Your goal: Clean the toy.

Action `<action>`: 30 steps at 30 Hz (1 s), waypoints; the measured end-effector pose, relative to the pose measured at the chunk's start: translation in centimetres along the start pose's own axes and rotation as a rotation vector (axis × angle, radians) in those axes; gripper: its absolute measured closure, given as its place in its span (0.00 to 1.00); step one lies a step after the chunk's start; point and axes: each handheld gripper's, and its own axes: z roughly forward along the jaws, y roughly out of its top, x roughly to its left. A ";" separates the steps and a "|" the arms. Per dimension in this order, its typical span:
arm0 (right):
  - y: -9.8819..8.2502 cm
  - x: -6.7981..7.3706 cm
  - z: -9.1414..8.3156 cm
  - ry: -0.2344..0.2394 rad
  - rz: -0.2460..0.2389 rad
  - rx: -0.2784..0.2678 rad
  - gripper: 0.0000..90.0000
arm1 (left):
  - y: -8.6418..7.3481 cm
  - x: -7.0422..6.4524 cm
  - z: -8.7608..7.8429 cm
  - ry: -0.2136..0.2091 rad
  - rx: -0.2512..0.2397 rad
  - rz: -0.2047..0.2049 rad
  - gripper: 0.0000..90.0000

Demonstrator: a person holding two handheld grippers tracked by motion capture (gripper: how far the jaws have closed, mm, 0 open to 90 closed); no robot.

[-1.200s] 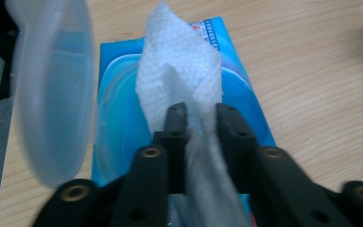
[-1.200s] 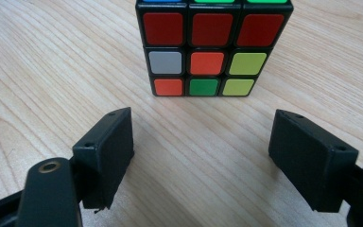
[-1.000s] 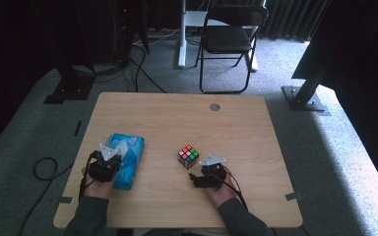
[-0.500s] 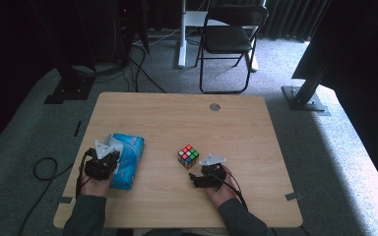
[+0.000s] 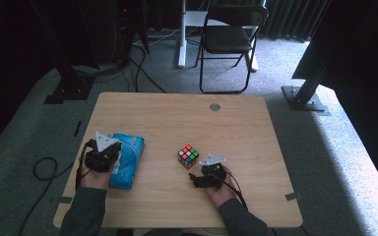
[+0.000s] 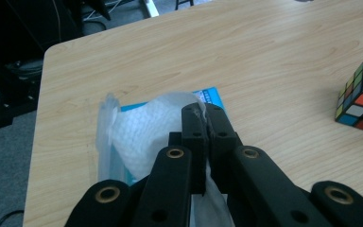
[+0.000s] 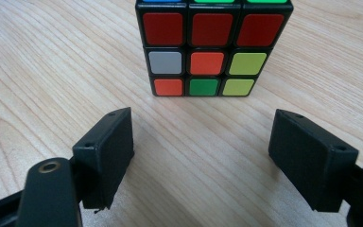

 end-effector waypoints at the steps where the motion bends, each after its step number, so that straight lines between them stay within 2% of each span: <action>1: 0.0 0.0 0.0 0.000 0.000 0.000 0.25 | 0.1 0.0 0.0 -0.004 -0.004 -0.003 0.99; 10: 0.0 0.0 0.0 0.000 0.001 0.000 0.25 | 1.5 -0.4 -0.2 -0.013 -0.032 0.018 0.99; 21: 0.0 0.0 0.0 0.001 0.001 0.001 0.25 | 2.9 -0.4 -0.6 -0.018 -0.063 0.023 0.99; 30: 0.0 0.0 0.0 0.001 0.003 0.001 0.25 | 4.0 -1.0 -0.5 -0.035 -0.081 0.040 0.99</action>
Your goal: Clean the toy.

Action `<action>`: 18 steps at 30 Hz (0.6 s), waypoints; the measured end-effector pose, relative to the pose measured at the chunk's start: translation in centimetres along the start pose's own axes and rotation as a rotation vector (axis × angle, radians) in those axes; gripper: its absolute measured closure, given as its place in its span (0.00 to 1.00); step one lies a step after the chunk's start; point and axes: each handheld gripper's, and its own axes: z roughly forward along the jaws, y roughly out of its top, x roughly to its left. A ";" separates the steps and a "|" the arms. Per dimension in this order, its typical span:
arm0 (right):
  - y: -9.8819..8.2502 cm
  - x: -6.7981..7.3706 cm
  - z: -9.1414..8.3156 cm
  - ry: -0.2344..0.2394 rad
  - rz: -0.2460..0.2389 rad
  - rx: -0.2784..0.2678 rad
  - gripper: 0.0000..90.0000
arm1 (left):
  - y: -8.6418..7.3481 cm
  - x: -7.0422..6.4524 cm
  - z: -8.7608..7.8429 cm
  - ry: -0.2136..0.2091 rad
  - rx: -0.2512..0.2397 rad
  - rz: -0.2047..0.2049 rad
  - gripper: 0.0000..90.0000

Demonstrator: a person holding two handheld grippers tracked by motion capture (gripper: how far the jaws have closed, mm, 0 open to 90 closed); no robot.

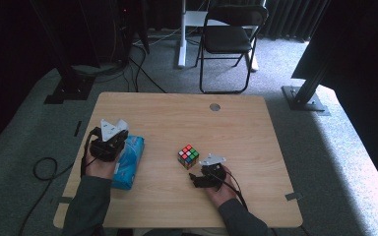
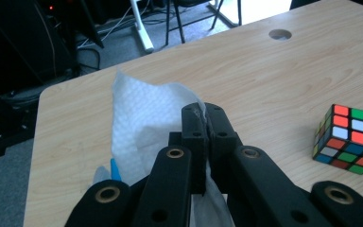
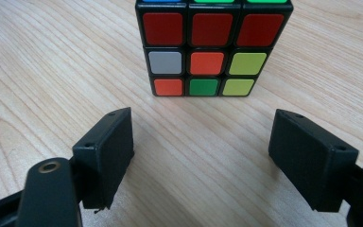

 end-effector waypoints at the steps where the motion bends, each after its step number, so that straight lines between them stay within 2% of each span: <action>1: 0.0 0.0 0.0 0.000 -0.001 0.000 0.25 | 0.1 -0.1 0.0 -0.002 -0.004 0.002 0.99; 8: 0.0 0.0 0.0 0.000 -0.002 0.000 0.25 | 1.4 -0.8 0.0 -0.020 -0.029 0.018 0.99; 18: 0.0 0.0 0.0 0.000 -0.001 -0.001 0.25 | 2.1 -2.1 1.0 -0.060 -0.032 0.031 0.99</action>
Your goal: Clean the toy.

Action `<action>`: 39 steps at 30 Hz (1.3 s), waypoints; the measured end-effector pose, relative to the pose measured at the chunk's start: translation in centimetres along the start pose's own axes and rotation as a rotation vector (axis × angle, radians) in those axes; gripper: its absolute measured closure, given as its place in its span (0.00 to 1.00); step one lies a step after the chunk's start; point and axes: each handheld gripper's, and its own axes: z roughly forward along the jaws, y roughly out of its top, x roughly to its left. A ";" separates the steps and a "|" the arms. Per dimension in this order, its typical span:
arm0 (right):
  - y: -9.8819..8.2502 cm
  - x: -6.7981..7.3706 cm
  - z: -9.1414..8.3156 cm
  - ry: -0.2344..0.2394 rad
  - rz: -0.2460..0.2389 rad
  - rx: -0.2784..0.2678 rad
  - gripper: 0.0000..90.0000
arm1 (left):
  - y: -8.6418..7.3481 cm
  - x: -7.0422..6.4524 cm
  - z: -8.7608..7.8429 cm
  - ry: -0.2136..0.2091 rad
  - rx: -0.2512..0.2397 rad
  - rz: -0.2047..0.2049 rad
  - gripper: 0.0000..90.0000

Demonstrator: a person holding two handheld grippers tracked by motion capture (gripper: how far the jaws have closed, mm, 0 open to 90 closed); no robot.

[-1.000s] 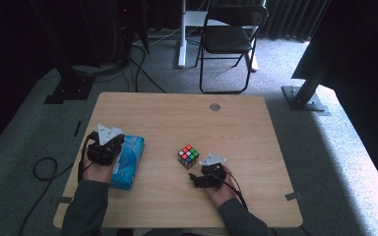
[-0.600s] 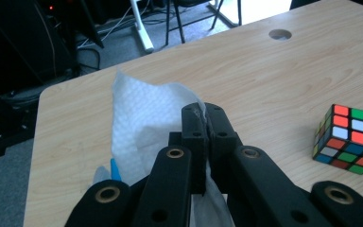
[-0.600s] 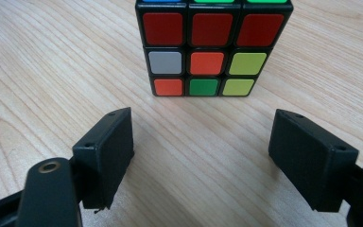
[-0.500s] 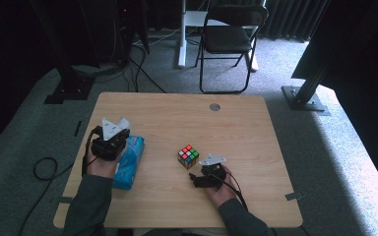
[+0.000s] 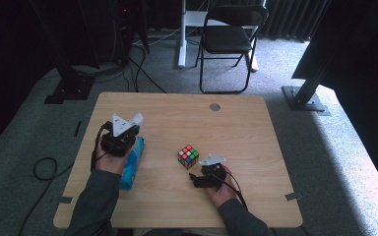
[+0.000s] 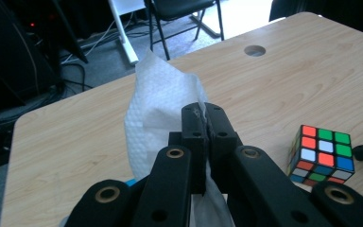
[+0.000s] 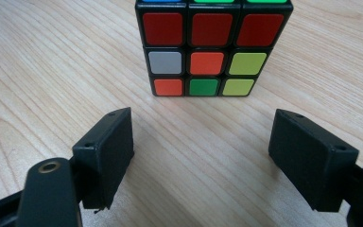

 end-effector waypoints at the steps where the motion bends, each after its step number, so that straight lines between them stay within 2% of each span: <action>1: 0.0 0.0 0.0 0.000 0.000 0.000 0.25 | 0.0 -0.2 0.2 -0.005 0.000 -0.001 0.99; 8: 0.0 0.0 0.0 0.000 0.000 0.000 0.25 | 0.1 -1.1 1.1 -0.039 0.005 -0.004 0.99; 20: 0.0 0.0 0.0 0.000 0.000 0.000 0.24 | 0.1 -1.7 2.3 -0.074 0.012 -0.007 0.99; 26: 0.0 0.0 0.0 -0.001 0.000 0.000 0.24 | 0.1 -2.4 2.6 -0.083 0.016 0.011 0.99; 39: 0.0 0.0 0.0 0.000 0.001 0.000 0.24 | 0.4 -4.1 3.8 -0.134 0.027 0.031 0.99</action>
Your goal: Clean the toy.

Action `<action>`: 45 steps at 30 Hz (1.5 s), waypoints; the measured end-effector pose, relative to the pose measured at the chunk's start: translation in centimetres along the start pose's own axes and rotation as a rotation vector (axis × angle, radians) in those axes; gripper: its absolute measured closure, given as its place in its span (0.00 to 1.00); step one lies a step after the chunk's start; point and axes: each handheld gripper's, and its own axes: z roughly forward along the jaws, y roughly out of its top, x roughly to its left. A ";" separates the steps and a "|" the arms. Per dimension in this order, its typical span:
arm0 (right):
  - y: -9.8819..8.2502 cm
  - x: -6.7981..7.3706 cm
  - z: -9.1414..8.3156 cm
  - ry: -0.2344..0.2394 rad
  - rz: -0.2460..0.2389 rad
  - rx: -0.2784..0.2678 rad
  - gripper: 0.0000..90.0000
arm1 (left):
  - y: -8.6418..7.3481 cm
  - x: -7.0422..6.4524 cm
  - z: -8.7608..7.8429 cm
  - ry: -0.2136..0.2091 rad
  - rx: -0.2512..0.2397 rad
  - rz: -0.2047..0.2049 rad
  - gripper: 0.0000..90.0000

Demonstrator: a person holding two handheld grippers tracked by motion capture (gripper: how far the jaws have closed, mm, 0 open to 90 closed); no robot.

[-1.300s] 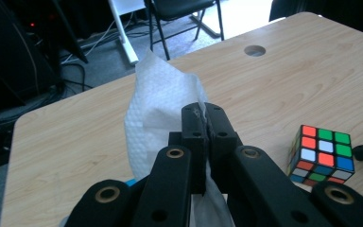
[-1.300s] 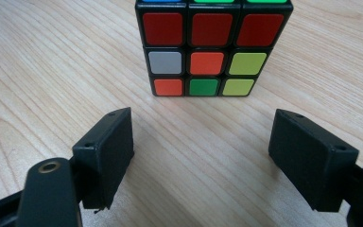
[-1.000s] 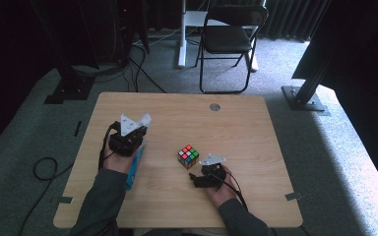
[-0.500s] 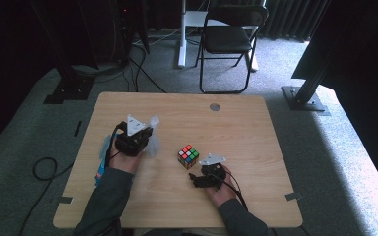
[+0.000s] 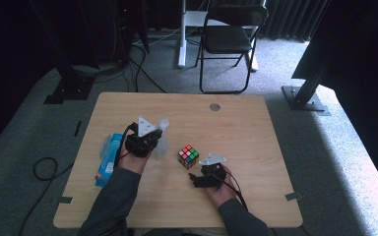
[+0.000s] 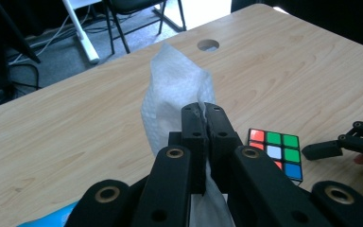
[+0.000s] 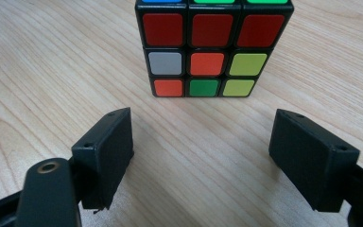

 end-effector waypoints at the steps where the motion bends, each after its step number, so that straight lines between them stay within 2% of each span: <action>1: 0.0 0.0 0.0 0.000 0.000 0.000 0.24 | 0.0 -0.1 0.1 -0.002 0.000 0.000 0.99; 8: 0.0 0.0 0.0 0.000 0.000 0.000 0.24 | 0.1 -1.0 0.7 -0.024 0.003 0.012 0.99; 16: 0.0 0.0 0.0 -0.001 0.000 0.000 0.24 | 0.4 -2.7 1.9 -0.079 0.009 0.020 0.99; 18: 0.0 0.0 0.0 -0.001 -0.001 0.000 0.24 | 0.4 -3.2 2.3 -0.099 0.013 0.023 0.99; 23: 0.0 0.0 0.0 -0.001 -0.001 0.000 0.24 | 0.6 -5.2 3.5 -0.144 0.031 0.062 0.99; 28: 0.0 0.0 0.0 -0.001 -0.001 0.001 0.24 | 1.0 -6.6 4.3 -0.186 0.021 0.064 0.99; 31: 0.0 0.0 0.0 -0.001 -0.001 0.002 0.24 | 1.7 -6.8 4.2 -0.200 0.000 0.053 0.99; 36: 0.0 0.0 0.0 0.000 0.000 0.002 0.24 | 3.2 -6.9 3.4 -0.198 -0.044 0.056 0.99; 39: 0.0 0.0 0.0 -0.001 -0.002 0.002 0.24 | 4.0 -6.9 3.0 -0.205 -0.070 0.044 0.99; 42: 0.0 0.0 0.0 0.001 -0.003 0.003 0.24 | 4.3 -7.0 2.9 -0.200 -0.076 0.053 0.99; 45: 0.0 0.0 0.0 0.000 -0.002 0.002 0.24 | 3.6 -7.0 3.6 -0.186 -0.048 0.061 0.99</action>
